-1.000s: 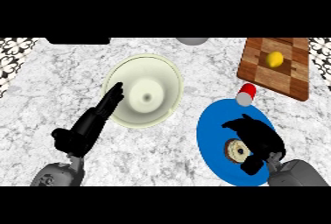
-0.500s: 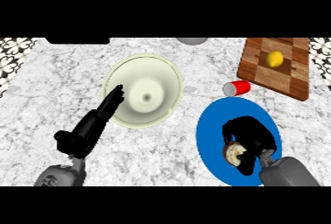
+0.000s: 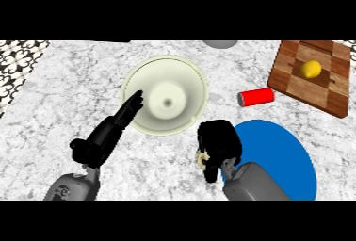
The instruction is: Pick the cupcake from the plate and place it in the bowl
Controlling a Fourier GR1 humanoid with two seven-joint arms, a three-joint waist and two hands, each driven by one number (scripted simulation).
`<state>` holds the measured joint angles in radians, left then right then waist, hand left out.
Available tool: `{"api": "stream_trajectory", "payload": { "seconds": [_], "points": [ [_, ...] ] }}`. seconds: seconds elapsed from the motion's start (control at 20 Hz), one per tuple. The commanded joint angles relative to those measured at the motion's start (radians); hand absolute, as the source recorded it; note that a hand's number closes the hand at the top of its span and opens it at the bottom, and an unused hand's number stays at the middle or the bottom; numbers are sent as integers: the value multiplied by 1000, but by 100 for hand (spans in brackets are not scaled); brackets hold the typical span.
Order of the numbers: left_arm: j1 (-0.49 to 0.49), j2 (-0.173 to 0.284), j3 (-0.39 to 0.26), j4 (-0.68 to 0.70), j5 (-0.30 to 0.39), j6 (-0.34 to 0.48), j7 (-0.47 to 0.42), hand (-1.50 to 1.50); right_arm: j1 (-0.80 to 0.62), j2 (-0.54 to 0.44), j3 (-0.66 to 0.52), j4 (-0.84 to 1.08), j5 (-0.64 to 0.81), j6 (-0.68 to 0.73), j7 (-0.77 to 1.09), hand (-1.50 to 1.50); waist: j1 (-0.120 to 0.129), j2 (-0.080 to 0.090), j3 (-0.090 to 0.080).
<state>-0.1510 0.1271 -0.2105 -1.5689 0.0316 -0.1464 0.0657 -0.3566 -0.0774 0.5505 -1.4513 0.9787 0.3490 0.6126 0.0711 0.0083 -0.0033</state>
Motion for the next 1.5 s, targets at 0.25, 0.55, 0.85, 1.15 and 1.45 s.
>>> {"api": "stream_trajectory", "payload": {
  "seconds": [0.25, 0.55, 0.85, 1.15, 1.45],
  "points": [
    [-43, -4, -29, 16, 2, -38, 12, 0, -318, 76, 142, 71, 80, -168, 485, 150, 74, -2, 0],
    [-59, -41, -57, 34, -21, -16, 9, 0, -499, 77, 139, 66, 101, -392, 625, 150, 87, 2, 2],
    [-81, -63, -67, 46, -29, -6, 16, 0, -620, 77, 104, 137, 84, -531, 716, 150, 81, 9, 1],
    [-69, -33, -33, 35, -11, -20, 16, 0, -709, 77, 125, 307, 97, -517, 799, 150, 63, 3, -1],
    [-67, -28, -12, 12, -8, -7, 32, 0, -784, 77, 123, 487, 164, -575, 778, 150, 35, 5, 1]
  ]
}}
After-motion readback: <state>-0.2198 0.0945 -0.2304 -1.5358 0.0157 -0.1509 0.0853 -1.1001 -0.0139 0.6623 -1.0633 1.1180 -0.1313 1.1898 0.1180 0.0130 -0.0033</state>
